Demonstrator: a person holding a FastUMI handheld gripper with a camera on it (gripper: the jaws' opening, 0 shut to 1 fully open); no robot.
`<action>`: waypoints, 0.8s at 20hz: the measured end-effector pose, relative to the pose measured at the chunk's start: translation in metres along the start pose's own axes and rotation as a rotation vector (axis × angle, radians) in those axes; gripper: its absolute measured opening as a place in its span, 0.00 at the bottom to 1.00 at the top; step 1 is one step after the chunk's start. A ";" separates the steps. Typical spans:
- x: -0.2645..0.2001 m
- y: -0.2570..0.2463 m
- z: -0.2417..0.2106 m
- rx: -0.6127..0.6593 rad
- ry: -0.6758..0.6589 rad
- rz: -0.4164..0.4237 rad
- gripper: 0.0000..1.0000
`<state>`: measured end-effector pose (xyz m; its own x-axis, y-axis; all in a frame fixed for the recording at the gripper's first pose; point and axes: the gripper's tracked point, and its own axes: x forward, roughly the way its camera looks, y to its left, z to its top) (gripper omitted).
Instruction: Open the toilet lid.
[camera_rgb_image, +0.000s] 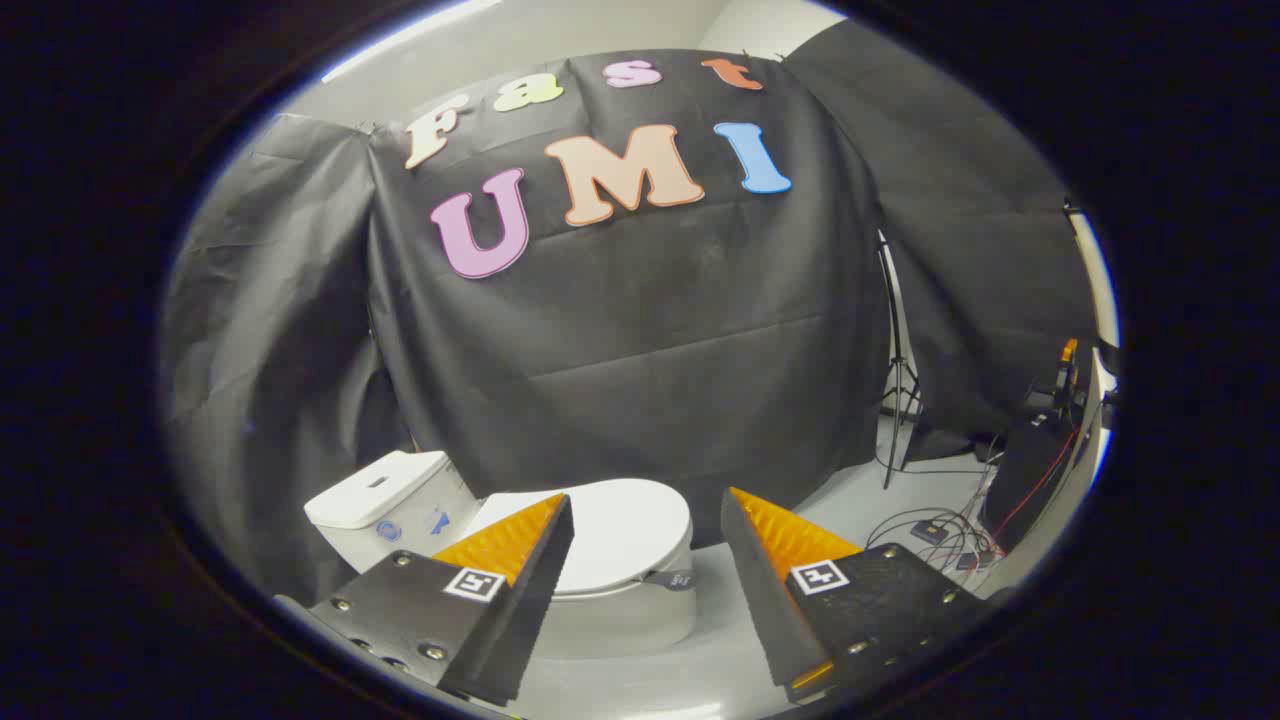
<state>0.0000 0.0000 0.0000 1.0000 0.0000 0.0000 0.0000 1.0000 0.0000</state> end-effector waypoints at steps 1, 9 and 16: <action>0.001 0.001 -0.001 -0.001 0.002 0.001 0.88; 0.004 0.002 -0.005 0.011 0.013 0.013 0.89; 0.011 -0.011 -0.008 0.097 0.001 -0.009 0.88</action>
<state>0.0110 -0.0109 -0.0078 1.0000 -0.0088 -0.0015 0.0089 0.9953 0.0965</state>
